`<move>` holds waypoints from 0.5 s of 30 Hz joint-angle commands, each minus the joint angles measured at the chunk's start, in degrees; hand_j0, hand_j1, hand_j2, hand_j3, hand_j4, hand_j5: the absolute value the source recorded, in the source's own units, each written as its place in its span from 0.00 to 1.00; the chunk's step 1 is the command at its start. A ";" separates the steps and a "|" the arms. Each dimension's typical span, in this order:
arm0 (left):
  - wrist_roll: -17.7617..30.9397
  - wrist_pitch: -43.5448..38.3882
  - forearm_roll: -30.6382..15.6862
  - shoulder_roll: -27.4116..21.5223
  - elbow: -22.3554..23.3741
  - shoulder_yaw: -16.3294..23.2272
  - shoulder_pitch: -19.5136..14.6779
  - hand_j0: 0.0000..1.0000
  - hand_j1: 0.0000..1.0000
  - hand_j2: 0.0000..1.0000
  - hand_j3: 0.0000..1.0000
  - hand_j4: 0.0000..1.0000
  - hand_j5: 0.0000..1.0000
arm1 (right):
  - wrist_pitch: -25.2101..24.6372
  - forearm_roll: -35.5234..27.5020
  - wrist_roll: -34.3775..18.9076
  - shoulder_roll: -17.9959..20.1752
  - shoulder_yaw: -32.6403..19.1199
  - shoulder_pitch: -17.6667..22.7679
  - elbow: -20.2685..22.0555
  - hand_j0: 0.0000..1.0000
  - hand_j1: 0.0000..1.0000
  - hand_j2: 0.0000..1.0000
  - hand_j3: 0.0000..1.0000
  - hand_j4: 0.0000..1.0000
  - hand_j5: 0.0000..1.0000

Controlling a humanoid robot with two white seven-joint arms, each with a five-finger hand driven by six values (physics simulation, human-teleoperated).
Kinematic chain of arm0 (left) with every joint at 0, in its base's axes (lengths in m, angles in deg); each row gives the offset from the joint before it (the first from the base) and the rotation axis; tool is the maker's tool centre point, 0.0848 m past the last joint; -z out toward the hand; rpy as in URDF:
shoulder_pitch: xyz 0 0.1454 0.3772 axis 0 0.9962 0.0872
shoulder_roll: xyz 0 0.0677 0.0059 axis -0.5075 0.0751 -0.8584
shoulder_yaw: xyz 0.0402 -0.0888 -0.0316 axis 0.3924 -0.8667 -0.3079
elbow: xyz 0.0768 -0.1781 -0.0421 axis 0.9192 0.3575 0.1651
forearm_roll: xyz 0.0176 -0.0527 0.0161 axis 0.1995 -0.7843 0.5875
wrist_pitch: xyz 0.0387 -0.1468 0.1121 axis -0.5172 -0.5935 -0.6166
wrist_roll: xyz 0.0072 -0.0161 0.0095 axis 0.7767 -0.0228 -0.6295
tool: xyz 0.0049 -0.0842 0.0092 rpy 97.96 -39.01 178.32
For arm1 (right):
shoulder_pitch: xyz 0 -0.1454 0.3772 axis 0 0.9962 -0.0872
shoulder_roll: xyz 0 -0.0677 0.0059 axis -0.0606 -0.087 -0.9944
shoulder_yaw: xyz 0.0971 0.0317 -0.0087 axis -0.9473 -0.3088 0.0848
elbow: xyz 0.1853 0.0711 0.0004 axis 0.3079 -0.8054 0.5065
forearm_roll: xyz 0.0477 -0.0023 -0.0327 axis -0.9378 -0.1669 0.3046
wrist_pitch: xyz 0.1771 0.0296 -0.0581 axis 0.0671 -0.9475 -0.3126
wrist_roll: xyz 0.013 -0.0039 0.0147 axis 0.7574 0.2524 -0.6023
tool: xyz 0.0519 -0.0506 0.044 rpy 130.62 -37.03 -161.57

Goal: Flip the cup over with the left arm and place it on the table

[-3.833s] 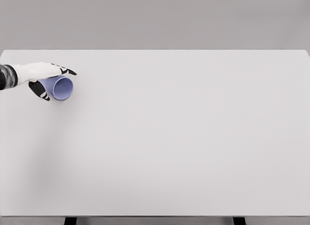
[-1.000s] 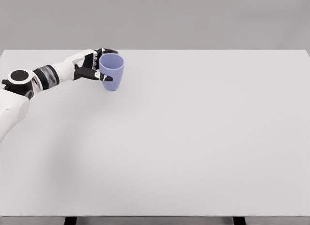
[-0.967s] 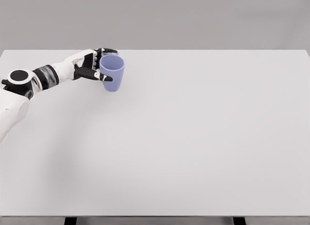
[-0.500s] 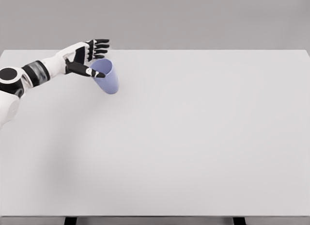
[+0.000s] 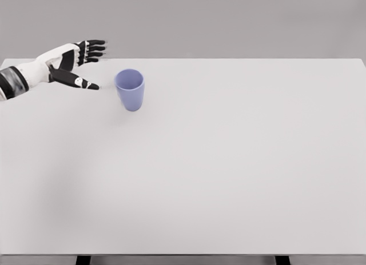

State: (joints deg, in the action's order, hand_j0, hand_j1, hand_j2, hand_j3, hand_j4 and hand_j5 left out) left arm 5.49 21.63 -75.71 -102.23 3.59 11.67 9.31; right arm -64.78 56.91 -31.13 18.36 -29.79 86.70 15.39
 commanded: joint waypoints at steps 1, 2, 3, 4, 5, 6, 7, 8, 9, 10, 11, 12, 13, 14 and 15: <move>0.00 0.27 10.06 -4.88 -0.70 0.15 -0.09 1.00 1.00 1.00 1.00 1.00 1.00 | 0.00 0.00 0.06 0.00 0.00 0.00 0.00 1.00 1.00 1.00 1.00 1.00 1.00; 0.00 1.32 14.28 -6.12 -0.88 0.15 0.00 1.00 1.00 1.00 1.00 1.00 1.00 | 0.00 0.00 -0.03 0.00 0.00 0.00 0.00 1.00 1.00 1.00 1.00 1.00 1.00; 0.00 4.92 18.85 -6.38 -0.79 0.15 0.00 1.00 1.00 1.00 1.00 1.00 1.00 | 0.00 -0.09 0.06 0.00 0.00 0.00 0.00 1.00 1.00 1.00 1.00 1.00 1.00; 0.00 8.35 24.82 -6.47 -0.52 0.15 0.00 1.00 1.00 1.00 1.00 1.00 1.00 | 0.00 0.00 0.06 0.00 0.00 0.00 0.00 1.00 1.00 1.00 1.00 1.00 1.00; 0.00 10.11 27.64 -6.38 -0.44 0.15 0.00 1.00 1.00 1.00 1.00 1.00 1.00 | 0.00 0.00 -0.03 0.00 0.00 0.00 0.00 1.00 1.00 1.00 1.00 1.00 1.00; 0.00 11.60 28.53 -6.38 -0.44 0.15 0.00 1.00 1.00 1.00 1.00 1.00 1.00 | 0.00 0.00 -0.03 0.00 0.00 0.00 0.00 1.00 1.00 1.00 1.00 1.00 1.00; 0.00 12.57 28.53 -6.38 -0.44 0.24 0.09 1.00 1.00 1.00 1.00 1.00 1.00 | 0.00 0.00 0.06 0.00 0.00 0.00 0.00 1.00 1.00 1.00 1.00 1.00 1.00; 0.00 13.02 28.53 -6.38 -0.61 0.24 0.17 1.00 1.00 1.00 1.00 1.00 1.00 | 0.00 0.00 -0.03 0.00 0.00 0.00 0.00 1.00 1.00 1.00 1.00 1.00 1.00; 0.00 13.10 28.53 -6.38 -0.79 0.24 0.61 1.00 1.00 1.00 1.00 1.00 1.00 | 0.00 0.00 -0.03 0.00 0.00 0.00 0.00 1.00 1.00 1.00 1.00 1.00 1.00; 0.00 13.28 28.53 -6.38 -0.79 0.24 0.62 1.00 1.00 1.00 1.00 1.00 1.00 | 0.00 -0.09 -0.03 0.00 0.00 0.00 0.00 1.00 1.00 1.00 1.00 1.00 1.00; 0.00 13.37 28.53 -6.38 -0.79 0.24 0.70 1.00 1.00 1.00 1.00 1.00 1.00 | 0.00 0.00 -0.03 0.00 0.00 0.00 0.00 1.00 1.00 1.00 1.00 1.00 1.00; 0.00 13.37 28.53 -6.38 -0.79 0.24 0.70 1.00 1.00 1.00 1.00 1.00 1.00 | 0.00 0.00 -0.03 0.00 0.00 0.00 0.00 1.00 1.00 1.00 1.00 1.00 1.00; 0.00 13.37 28.53 -6.38 -0.79 0.24 0.70 1.00 1.00 1.00 1.00 1.00 1.00 | 0.00 0.00 -0.03 0.00 0.00 0.00 0.00 1.00 1.00 1.00 1.00 1.00 1.00; 0.00 13.37 28.53 -6.38 -0.79 0.24 0.70 1.00 1.00 1.00 1.00 1.00 1.00 | 0.00 0.00 -0.03 0.00 0.00 0.00 0.00 1.00 1.00 1.00 1.00 1.00 1.00; 0.00 13.37 28.53 -6.38 -0.79 0.24 0.70 1.00 1.00 1.00 1.00 1.00 1.00 | 0.00 0.00 -0.03 0.00 0.00 0.00 0.00 1.00 1.00 1.00 1.00 1.00 1.00</move>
State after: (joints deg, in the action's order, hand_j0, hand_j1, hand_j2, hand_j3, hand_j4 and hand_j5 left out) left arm 5.50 34.78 -47.21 -108.52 2.86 12.00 10.02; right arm -64.78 56.92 -31.14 18.36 -29.79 86.70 15.39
